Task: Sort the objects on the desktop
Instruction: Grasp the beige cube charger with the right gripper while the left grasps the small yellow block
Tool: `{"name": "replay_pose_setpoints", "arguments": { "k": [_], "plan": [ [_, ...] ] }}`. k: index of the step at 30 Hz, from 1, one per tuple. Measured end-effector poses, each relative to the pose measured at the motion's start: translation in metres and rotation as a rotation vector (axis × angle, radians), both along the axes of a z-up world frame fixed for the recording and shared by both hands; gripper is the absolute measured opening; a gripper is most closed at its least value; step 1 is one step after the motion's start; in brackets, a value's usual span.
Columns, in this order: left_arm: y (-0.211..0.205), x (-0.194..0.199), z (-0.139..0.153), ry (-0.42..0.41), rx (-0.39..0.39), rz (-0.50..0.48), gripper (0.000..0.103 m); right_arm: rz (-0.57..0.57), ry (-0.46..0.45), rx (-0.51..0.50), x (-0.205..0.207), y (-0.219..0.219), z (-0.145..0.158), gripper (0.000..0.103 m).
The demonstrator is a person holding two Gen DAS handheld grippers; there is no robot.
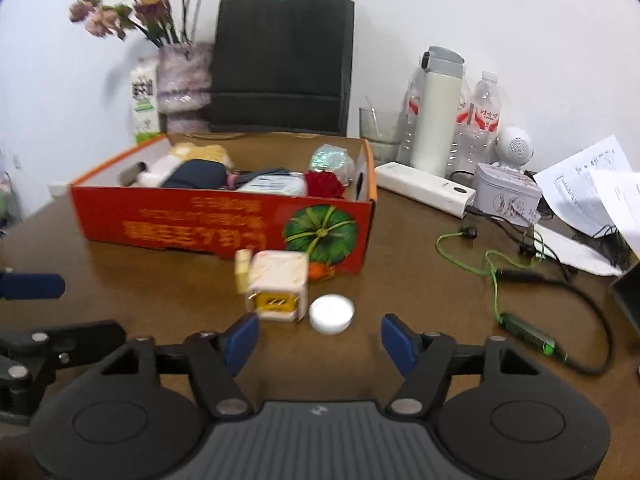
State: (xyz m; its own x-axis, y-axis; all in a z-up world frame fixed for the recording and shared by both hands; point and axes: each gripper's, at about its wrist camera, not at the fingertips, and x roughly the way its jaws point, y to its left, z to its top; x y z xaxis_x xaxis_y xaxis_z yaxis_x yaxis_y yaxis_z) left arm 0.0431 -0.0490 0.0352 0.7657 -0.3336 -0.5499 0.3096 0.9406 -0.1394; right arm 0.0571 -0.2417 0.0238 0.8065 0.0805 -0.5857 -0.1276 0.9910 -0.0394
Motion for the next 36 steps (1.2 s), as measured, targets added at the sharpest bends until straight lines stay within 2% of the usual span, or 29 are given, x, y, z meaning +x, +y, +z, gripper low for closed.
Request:
{"name": "replay_pose_setpoints", "arguments": {
  "k": [2, 4, 7, 8, 10, 13, 16, 19, 21, 22, 23, 24, 25, 26, 27, 29, 32, 36],
  "plan": [
    [-0.006, 0.012, 0.005, -0.036, -0.003, -0.002, 0.098, 0.033, -0.003, 0.049, 0.01, -0.002, 0.004, 0.059],
    [-0.005, 0.026, 0.007, -0.051, -0.018, 0.035, 0.095, 0.05, 0.005, 0.056, 0.022, 0.001, 0.004, 0.057],
    [0.001, 0.049, 0.004, 0.009, -0.025, 0.066, 0.08, 0.09, 0.047, 0.081, 0.042, 0.004, -0.002, 0.056],
    [0.005, 0.053, 0.002, 0.023, -0.035, 0.074, 0.079, 0.101, 0.059, 0.082, 0.046, 0.007, -0.003, 0.053],
    [0.009, 0.06, -0.004, 0.054, -0.055, 0.096, 0.078, 0.12, 0.08, 0.036, 0.051, 0.016, -0.011, 0.053],
    [0.003, 0.071, -0.012, 0.093, -0.074, 0.09, 0.077, 0.136, 0.064, 0.034, 0.05, 0.019, -0.014, 0.042],
    [-0.01, 0.079, -0.013, 0.105, -0.098, 0.067, 0.076, 0.113, 0.061, 0.113, 0.046, 0.003, -0.008, 0.038],
    [-0.026, 0.092, -0.012, 0.111, -0.141, 0.015, 0.076, 0.048, -0.009, 0.18, 0.031, -0.023, 0.007, 0.037],
    [-0.038, 0.097, -0.013, 0.119, -0.108, 0.007, 0.071, 0.01, -0.037, 0.217, 0.025, -0.037, 0.012, 0.037],
    [-0.044, 0.098, -0.015, 0.127, -0.091, 0.004, 0.063, -0.001, -0.047, 0.233, 0.023, -0.043, 0.013, 0.037],
    [-0.048, 0.098, -0.019, 0.132, -0.081, -0.01, 0.045, -0.013, -0.058, 0.251, 0.021, -0.049, 0.014, 0.037],
    [-0.052, 0.097, -0.023, 0.141, -0.071, -0.017, 0.036, -0.023, -0.064, 0.268, 0.02, -0.054, 0.015, 0.037],
    [-0.054, 0.095, -0.027, 0.135, -0.057, -0.007, 0.021, -0.031, -0.07, 0.286, 0.02, -0.058, 0.017, 0.037],
    [-0.055, 0.093, -0.028, 0.119, -0.034, 0.001, 0.012, -0.037, -0.078, 0.3, 0.019, -0.061, 0.018, 0.037],
    [-0.055, 0.091, -0.028, 0.116, -0.012, -0.016, 0.012, -0.032, -0.089, 0.309, 0.018, -0.062, 0.019, 0.037],
    [-0.048, 0.087, -0.025, 0.129, -0.022, -0.033, 0.012, -0.019, -0.11, 0.313, 0.018, -0.062, 0.018, 0.037],
    [-0.032, 0.072, -0.017, 0.12, -0.023, -0.015, 0.012, 0.016, -0.098, 0.278, 0.02, -0.053, 0.016, 0.037],
    [0.002, 0.023, -0.002, 0.071, -0.029, 0.04, 0.012, 0.133, -0.056, 0.267, 0.011, -0.028, 0.012, 0.037]
  ]
}}
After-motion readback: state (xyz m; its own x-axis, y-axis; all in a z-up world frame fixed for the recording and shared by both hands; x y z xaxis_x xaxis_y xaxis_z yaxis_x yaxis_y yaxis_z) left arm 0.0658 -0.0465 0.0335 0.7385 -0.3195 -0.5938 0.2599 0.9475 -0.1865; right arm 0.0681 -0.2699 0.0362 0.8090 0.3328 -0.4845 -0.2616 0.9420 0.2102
